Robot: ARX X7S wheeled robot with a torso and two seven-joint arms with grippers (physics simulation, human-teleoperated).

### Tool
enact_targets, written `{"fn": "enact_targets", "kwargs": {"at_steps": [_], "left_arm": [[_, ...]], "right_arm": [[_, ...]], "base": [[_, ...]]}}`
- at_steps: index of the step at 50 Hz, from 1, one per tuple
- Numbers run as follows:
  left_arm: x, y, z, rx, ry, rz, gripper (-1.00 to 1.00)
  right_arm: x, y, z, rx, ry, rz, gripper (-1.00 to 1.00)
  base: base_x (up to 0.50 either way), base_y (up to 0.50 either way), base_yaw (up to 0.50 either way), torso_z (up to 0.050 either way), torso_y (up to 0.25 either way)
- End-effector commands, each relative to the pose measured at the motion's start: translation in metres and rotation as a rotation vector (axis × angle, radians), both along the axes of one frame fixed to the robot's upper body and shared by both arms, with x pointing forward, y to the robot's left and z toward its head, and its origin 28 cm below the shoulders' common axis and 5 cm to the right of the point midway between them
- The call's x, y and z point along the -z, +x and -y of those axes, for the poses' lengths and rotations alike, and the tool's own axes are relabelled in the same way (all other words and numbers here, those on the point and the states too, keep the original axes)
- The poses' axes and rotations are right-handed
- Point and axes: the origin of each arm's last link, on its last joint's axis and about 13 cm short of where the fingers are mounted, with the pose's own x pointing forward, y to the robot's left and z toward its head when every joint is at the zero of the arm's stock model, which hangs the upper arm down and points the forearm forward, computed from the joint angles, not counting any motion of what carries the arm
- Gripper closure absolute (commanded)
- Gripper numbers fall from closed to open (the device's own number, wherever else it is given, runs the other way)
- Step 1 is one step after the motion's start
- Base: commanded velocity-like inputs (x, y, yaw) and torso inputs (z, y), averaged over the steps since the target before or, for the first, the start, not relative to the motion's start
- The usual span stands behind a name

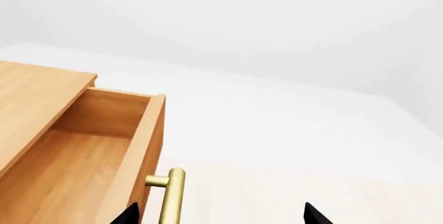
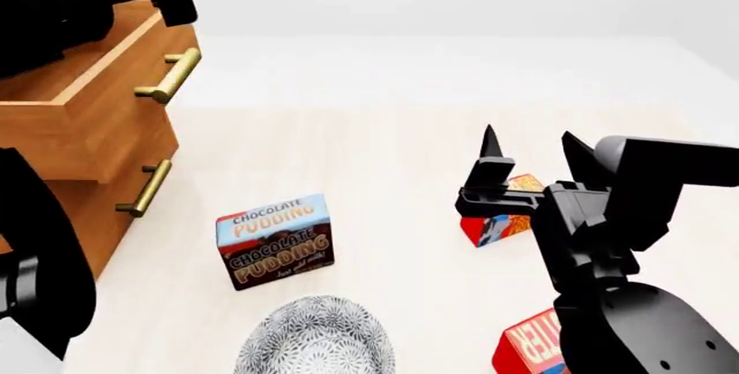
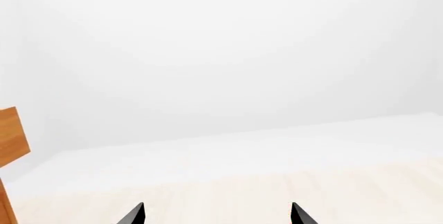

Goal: Put the butter at the front in the top drawer of the cabinet and close it.

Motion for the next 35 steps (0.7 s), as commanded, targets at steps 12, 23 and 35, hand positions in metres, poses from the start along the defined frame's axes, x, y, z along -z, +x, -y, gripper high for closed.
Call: {"fn": "enact_targets", "kwargs": {"at_steps": [12, 23, 35], "left_arm": [[-0.003, 0.012, -0.008, -0.061, 0.017, -0.058, -1.0], [0.002, 0.024, -0.01, -0.082, 0.046, -0.08, -1.0], [0.007, 0.035, -0.015, -0.115, 0.055, -0.099, -1.0]], "right_arm": [[0.002, -0.002, 0.002, -0.007, 0.011, -0.008, -1.0], [0.006, -0.002, 0.003, -0.012, 0.026, -0.018, -1.0], [0.008, 0.0, 0.003, -0.014, 0.029, -0.026, -1.0]], "base": [[0.0, 0.0, 0.0, 0.0, 0.0], [0.0, 0.0, 0.0, 0.0, 0.0], [0.0, 0.0, 0.0, 0.0, 0.0]]}}
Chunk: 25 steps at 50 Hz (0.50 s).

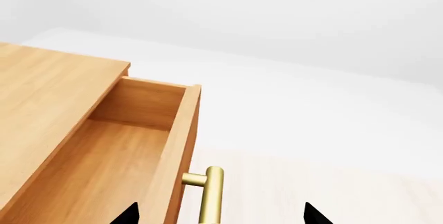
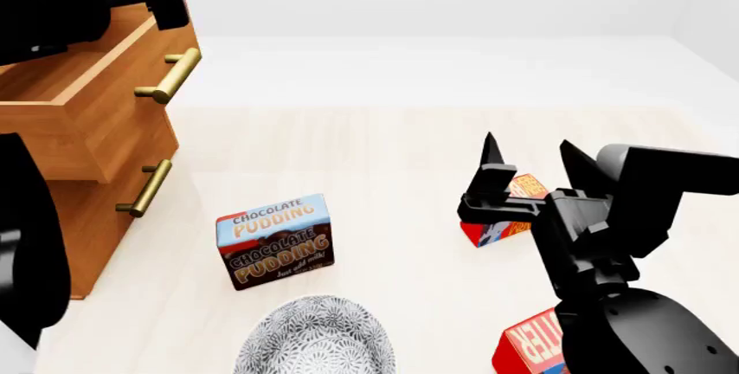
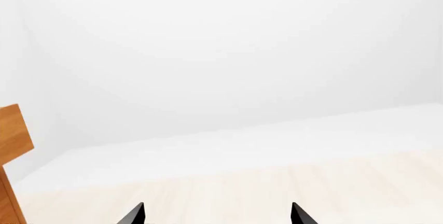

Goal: Put the butter at the front in the top drawer of the cabinet and close it.

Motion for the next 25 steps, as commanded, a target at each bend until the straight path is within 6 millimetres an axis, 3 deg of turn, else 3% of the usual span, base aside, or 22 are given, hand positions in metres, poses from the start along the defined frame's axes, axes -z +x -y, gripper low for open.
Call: {"fn": "enact_targets", "kwargs": {"at_steps": [1, 25], "left_arm": [[0.005, 0.01, -0.004, -0.029, 0.015, -0.02, -1.0], [0.017, 0.036, -0.004, -0.062, 0.023, -0.067, -1.0]], "right_arm": [[0.003, 0.001, 0.0, -0.005, 0.006, -0.009, -1.0], [0.009, 0.004, -0.001, -0.013, 0.014, -0.031, -1.0]], "base": [[0.0, 0.0, 0.0, 0.0, 0.0], [0.0, 0.0, 0.0, 0.0, 0.0]]}}
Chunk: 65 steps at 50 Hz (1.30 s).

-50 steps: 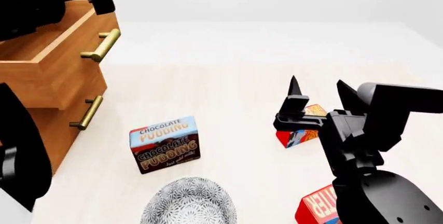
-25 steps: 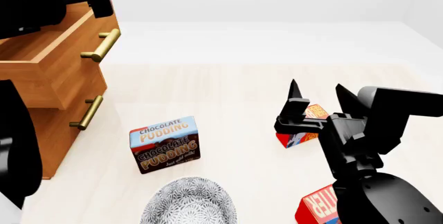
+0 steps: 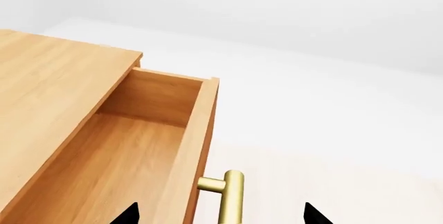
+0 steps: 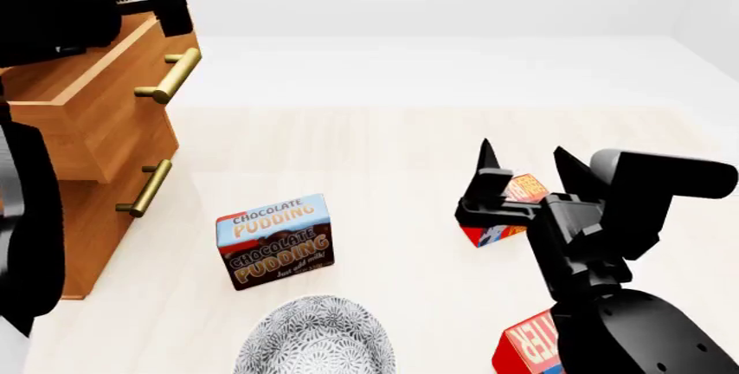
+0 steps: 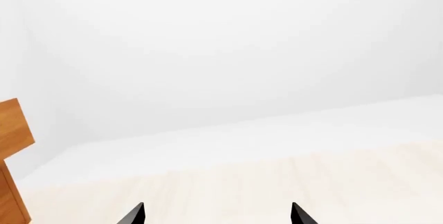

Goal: Put the butter at the front in the top drawer of the cabinet and close it.

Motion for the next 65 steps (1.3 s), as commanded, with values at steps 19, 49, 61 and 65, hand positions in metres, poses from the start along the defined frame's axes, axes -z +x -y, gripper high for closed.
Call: {"fn": "enact_targets", "kwargs": {"at_steps": [19, 49, 61, 65], "left_arm": [[0.021, 0.022, -0.008, -0.053, 0.001, -0.077, -1.0], [0.029, 0.021, -0.01, -0.042, -0.038, -0.11, -1.0], [0.036, 0.021, -0.012, -0.035, -0.052, -0.124, -1.0], [0.039, 0.021, -0.013, -0.04, -0.056, -0.128, -1.0]], "right_arm": [[0.002, 0.003, -0.005, -0.03, -0.007, -0.02, -1.0], [0.001, 0.001, -0.007, -0.04, -0.011, -0.023, -1.0], [0.003, 0.004, -0.009, -0.046, -0.012, -0.032, -1.0], [0.004, 0.005, -0.01, -0.049, -0.015, -0.036, -1.0]], "base": [[0.0, 0.0, 0.0, 0.0, 0.0], [0.0, 0.0, 0.0, 0.0, 0.0], [0.0, 0.0, 0.0, 0.0, 0.0], [0.0, 0.0, 0.0, 0.0, 0.0]]}}
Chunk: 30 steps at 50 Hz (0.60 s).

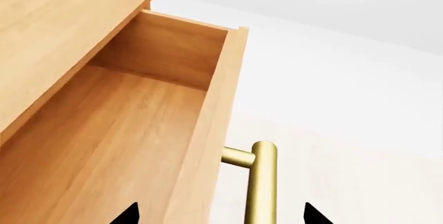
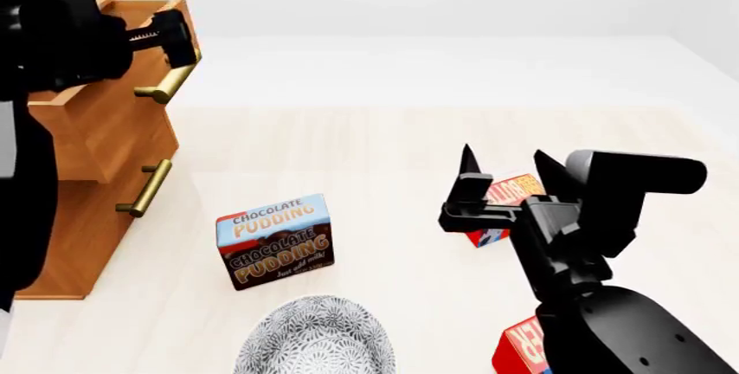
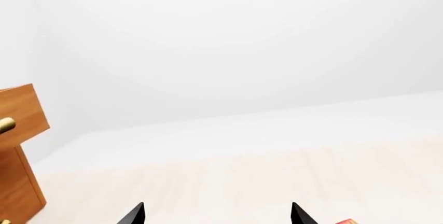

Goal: Put the butter at the front in the top drawer of the cabinet and close it.

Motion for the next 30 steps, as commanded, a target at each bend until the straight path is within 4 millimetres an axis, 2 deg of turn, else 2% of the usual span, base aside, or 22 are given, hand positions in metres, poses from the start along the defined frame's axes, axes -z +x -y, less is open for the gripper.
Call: {"fn": "enact_targets", "kwargs": {"at_steps": [1, 14, 30], "left_arm": [[0.007, 0.0, -0.003, -0.004, -0.014, -0.014, -1.0], [0.019, 0.001, -0.001, 0.013, -0.031, -0.035, -1.0], [0.024, 0.001, 0.001, 0.038, -0.051, -0.05, -1.0]], "right_arm": [[0.002, 0.003, -0.002, -0.007, -0.002, -0.01, -1.0], [0.003, 0.005, -0.004, -0.013, 0.0, -0.022, -1.0], [0.003, 0.004, -0.004, -0.013, 0.005, -0.021, -1.0]], "base": [[0.0, 0.0, 0.0, 0.0, 0.0], [0.0, 0.0, 0.0, 0.0, 0.0], [0.0, 0.0, 0.0, 0.0, 0.0]]}}
